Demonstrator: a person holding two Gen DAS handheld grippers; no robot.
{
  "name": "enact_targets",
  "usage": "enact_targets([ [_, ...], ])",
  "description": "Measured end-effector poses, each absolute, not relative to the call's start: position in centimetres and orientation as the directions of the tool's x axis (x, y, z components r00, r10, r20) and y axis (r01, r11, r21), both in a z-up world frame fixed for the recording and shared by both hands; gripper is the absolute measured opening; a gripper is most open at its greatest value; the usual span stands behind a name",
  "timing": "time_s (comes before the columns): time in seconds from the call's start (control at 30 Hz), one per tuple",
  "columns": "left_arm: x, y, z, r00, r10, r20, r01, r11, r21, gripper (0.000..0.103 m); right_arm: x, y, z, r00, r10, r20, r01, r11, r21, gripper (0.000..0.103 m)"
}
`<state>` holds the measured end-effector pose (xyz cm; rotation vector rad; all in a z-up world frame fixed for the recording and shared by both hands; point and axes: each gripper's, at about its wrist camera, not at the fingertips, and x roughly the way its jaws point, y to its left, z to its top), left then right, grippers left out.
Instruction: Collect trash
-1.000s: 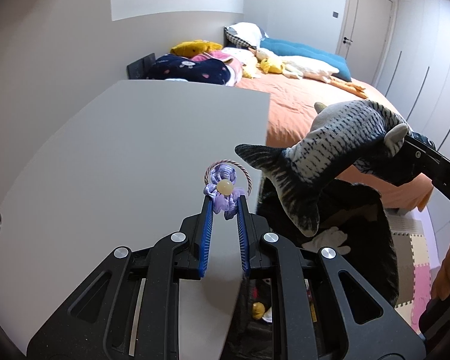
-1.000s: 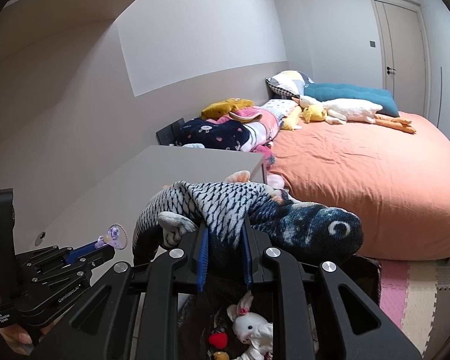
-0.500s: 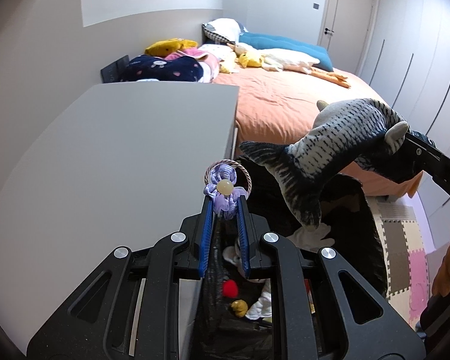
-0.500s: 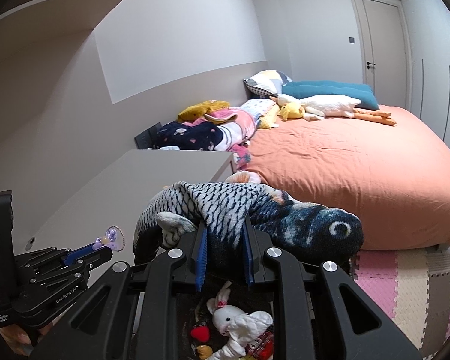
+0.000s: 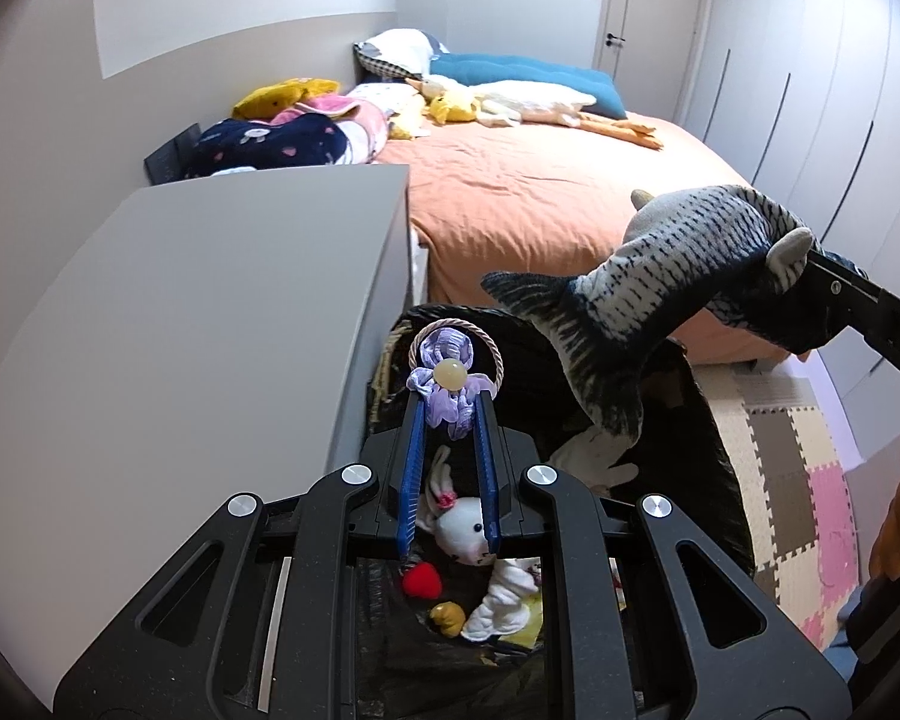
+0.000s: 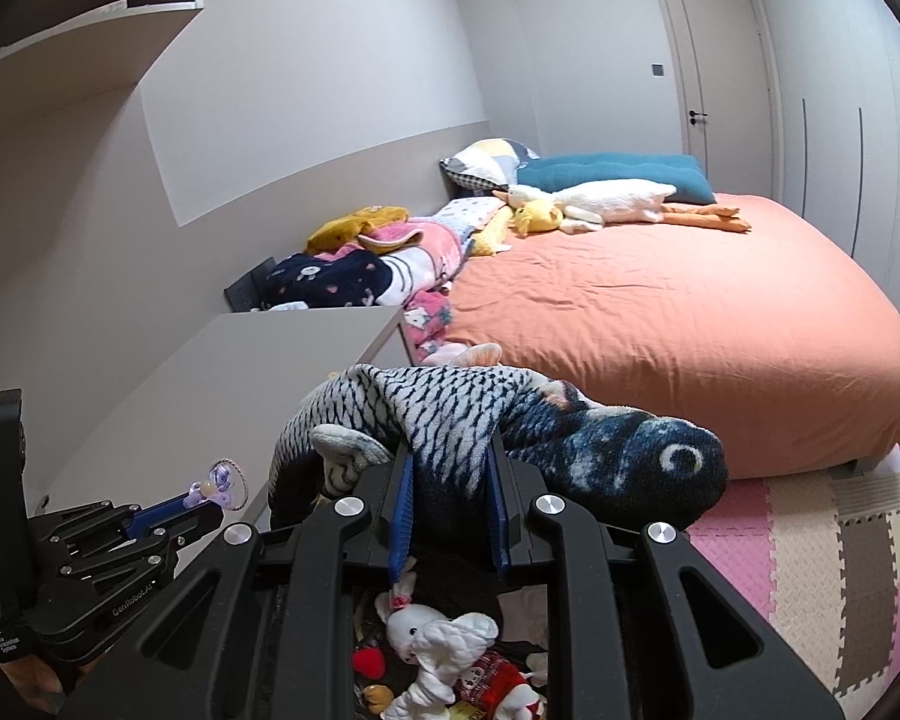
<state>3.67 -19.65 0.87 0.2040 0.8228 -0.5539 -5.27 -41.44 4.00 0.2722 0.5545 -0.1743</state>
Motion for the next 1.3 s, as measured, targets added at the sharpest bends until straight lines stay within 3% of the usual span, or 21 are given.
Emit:
enact_targets([
  [0.33,3.0,-21.9,0.2,0.511,-0.406,-0.758,0.588,0.808,-0.037,0.016,-5.8,-43.1,3.3,0.814,-0.119,-0.569,0.284,0.935,0.21,0.023],
  [0.43,3.2,-22.3,-0.2,0.486,-0.402,-0.776,0.598,0.8,-0.04,0.019,-5.6,-43.4,3.0,0.804,-0.115,-0.583,0.288,0.934,0.213,0.029],
  [0.5,3.4,-22.3,-0.4,0.465,-0.395,-0.793,0.601,0.798,-0.045,0.048,-5.4,-43.4,3.1,0.805,-0.113,-0.583,0.285,0.935,0.212,0.043],
  [0.53,3.6,-22.2,-0.4,0.469,-0.383,-0.796,0.589,0.807,-0.042,0.083,-5.6,-43.4,3.2,0.809,-0.117,-0.576,0.286,0.935,0.212,0.046],
  [0.57,3.6,-22.0,-0.2,0.485,-0.378,-0.789,0.576,0.817,-0.038,0.097,-5.7,-43.3,3.3,0.814,-0.119,-0.569,0.285,0.935,0.212,0.054],
  [0.6,3.4,-21.8,0.0,0.5,-0.384,-0.776,0.571,0.82,-0.038,0.097,-5.8,-43.3,3.5,0.82,-0.128,-0.558,0.287,0.935,0.208,0.064],
  [0.63,3.4,-21.5,0.3,0.51,-0.392,-0.765,0.574,0.818,-0.036,0.097,-6.0,-43.2,3.8,0.825,-0.143,-0.547,0.294,0.935,0.199,0.066],
  [0.8,3.4,-20.8,1.1,0.537,-0.395,-0.745,0.554,0.832,-0.041,0.097,-6.2,-43.0,4.4,0.833,-0.154,-0.531,0.294,0.937,0.19,0.072],
  [1.3,3.3,-21.1,0.7,0.537,-0.379,-0.754,0.559,0.829,-0.019,0.097,-6.1,-43.0,4.5,0.831,-0.144,-0.537,0.286,0.939,0.19,0.073],
])
